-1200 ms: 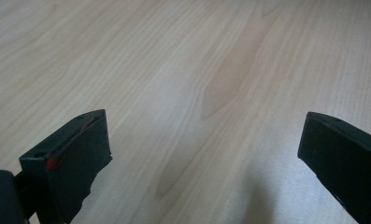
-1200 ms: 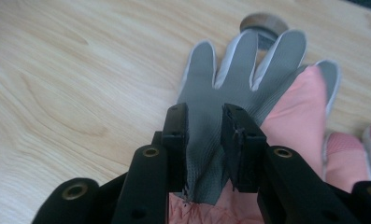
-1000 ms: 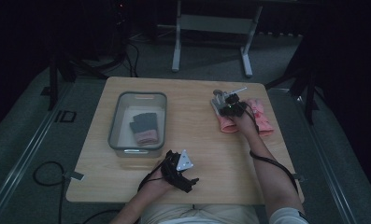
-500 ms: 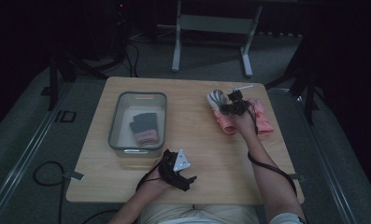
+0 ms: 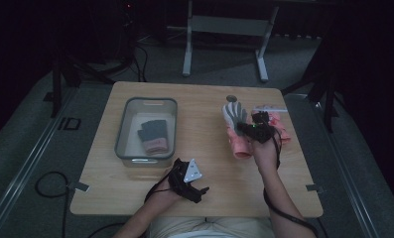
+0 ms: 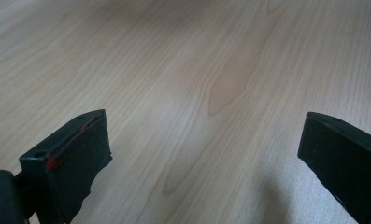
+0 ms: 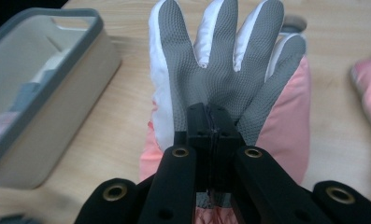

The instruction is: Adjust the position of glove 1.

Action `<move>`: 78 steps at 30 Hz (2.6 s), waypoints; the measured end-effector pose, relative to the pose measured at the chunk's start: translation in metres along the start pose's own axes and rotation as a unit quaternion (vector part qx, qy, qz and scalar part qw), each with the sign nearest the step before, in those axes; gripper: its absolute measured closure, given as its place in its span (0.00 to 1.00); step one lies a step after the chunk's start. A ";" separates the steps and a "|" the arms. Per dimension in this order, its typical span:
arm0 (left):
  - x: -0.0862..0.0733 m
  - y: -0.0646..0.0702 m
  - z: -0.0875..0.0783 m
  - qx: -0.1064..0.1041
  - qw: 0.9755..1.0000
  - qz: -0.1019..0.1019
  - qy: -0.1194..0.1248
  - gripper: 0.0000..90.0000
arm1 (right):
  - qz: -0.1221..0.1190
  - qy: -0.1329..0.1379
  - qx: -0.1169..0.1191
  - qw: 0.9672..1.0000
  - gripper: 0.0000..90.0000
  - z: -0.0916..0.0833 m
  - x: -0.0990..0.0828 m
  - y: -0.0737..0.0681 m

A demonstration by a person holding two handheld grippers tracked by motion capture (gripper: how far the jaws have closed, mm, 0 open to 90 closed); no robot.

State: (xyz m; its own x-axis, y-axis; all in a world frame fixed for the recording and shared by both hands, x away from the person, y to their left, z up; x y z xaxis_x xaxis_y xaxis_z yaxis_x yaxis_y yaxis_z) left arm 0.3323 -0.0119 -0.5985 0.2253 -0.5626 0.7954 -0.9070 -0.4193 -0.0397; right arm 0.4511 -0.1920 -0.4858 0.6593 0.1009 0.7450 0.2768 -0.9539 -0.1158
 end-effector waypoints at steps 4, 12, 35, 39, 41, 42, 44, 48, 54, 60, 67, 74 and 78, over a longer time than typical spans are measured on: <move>0.001 0.001 0.000 0.000 1.000 0.003 0.001 0.02 | 0.010 -0.008 -0.004 1.000 0.99 -0.006 -0.019 -0.007; 0.001 0.002 0.001 -0.004 1.000 0.008 0.001 0.02 | 0.028 -0.050 -0.024 0.998 0.99 0.021 -0.056 -0.012; -0.002 0.005 0.003 -0.011 1.000 0.005 -0.001 0.02 | -0.047 -0.048 -0.009 0.998 0.82 0.047 -0.061 -0.024; -0.001 0.005 0.004 -0.012 1.000 0.002 0.002 0.02 | -0.060 -0.020 0.000 0.998 0.80 0.027 -0.045 -0.006; -0.002 0.005 0.004 -0.011 1.000 0.003 0.001 0.02 | -0.063 -0.008 -0.014 0.998 0.79 0.020 -0.039 0.009; -0.002 0.005 0.004 -0.011 1.000 0.003 0.001 0.02 | -0.063 -0.008 -0.014 0.998 0.79 0.020 -0.039 0.009; -0.002 0.005 0.004 -0.011 1.000 0.002 0.001 0.02 | -0.063 0.013 -0.023 0.998 0.80 0.010 -0.029 0.034; -0.002 0.004 0.004 -0.010 1.000 -0.001 0.003 0.02 | -0.067 0.022 -0.043 0.997 0.79 0.006 -0.019 0.069; -0.002 0.003 0.004 -0.010 1.000 0.000 0.003 0.02 | -0.056 0.031 -0.072 0.995 0.79 0.007 0.003 0.119; -0.002 0.003 0.003 -0.010 1.000 0.000 0.003 0.02 | -0.052 0.024 -0.096 0.994 0.78 0.019 0.020 0.151; -0.003 0.003 0.003 -0.016 1.000 0.009 0.003 0.02 | -0.058 0.012 -0.108 0.992 0.71 0.043 0.032 0.170; -0.003 0.003 0.002 -0.017 1.000 0.004 0.007 0.02 | -0.064 0.001 -0.123 0.990 0.66 0.063 0.037 0.181; -0.004 0.002 0.001 -0.016 1.000 0.004 0.007 0.02 | -0.067 -0.013 -0.129 0.989 0.65 0.076 0.035 0.184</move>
State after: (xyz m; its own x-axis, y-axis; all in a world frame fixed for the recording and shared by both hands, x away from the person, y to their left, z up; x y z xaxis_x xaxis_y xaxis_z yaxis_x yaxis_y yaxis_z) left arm 0.3298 -0.0113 -0.6025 0.2128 -0.5560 0.8035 -0.9196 -0.3920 -0.0277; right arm 0.5780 -0.3422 -0.5315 0.6466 0.2360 0.7254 0.1784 -0.9713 0.1570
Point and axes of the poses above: each handheld gripper's, and its own axes: z roughly forward along the jaws, x roughly out of its top, y roughly to its right, the point moved 7 cm from there along z, roughly forward along the jaws, and after that the axes turned 9 degrees about -x, right-handed, at the moved point
